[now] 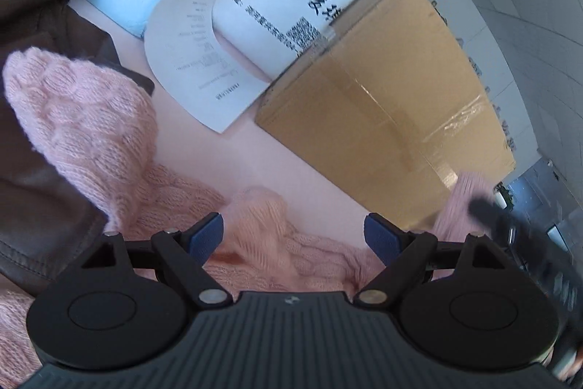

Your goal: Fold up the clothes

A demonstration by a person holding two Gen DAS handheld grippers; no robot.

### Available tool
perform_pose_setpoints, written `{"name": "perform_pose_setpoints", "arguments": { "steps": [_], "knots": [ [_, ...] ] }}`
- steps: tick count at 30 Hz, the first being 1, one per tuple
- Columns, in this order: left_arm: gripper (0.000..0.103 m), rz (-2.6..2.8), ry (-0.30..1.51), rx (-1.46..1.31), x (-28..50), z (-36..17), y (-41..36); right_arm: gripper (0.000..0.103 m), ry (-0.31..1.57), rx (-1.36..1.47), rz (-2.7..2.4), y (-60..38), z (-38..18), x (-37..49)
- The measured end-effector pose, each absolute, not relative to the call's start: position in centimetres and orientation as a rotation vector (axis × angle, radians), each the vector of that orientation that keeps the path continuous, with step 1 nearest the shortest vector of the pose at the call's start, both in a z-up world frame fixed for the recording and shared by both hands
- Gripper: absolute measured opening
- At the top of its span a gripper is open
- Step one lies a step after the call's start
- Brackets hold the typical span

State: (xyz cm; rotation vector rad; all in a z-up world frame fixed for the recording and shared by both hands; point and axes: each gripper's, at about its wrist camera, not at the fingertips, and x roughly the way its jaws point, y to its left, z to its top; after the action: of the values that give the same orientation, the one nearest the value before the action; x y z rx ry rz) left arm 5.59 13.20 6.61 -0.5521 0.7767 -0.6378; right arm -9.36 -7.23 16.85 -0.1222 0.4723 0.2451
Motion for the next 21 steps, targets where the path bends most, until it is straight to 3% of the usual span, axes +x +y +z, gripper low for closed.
{"name": "perform_pose_setpoints", "arguments": {
  "steps": [6,8,11,15,18,21],
  "knots": [
    [0.084,-0.668,0.749,-0.538,5.3,7.0,14.1,0.014,0.669,-0.139,0.401,-3.0,8.8,-10.7],
    [0.084,-0.68,0.766,-0.498,5.2,6.9,13.5,0.035,0.696,-0.137,0.434,-3.3,7.9,-11.7],
    [0.084,-0.717,0.781,-0.417,4.7,6.9,12.3,0.057,0.632,-0.101,0.44,-5.5,8.8,-13.7],
    [0.084,-0.778,0.752,-0.299,3.6,7.4,10.6,0.08,0.408,0.037,0.281,-11.9,11.6,-17.4],
    [0.084,-0.821,0.746,-0.189,2.6,7.5,9.0,0.083,0.334,0.167,0.075,-16.6,12.2,-18.2],
    [0.084,-0.809,0.839,-0.096,2.3,7.0,7.5,0.081,0.423,0.492,0.04,-22.4,10.3,-17.3]
  ]
}}
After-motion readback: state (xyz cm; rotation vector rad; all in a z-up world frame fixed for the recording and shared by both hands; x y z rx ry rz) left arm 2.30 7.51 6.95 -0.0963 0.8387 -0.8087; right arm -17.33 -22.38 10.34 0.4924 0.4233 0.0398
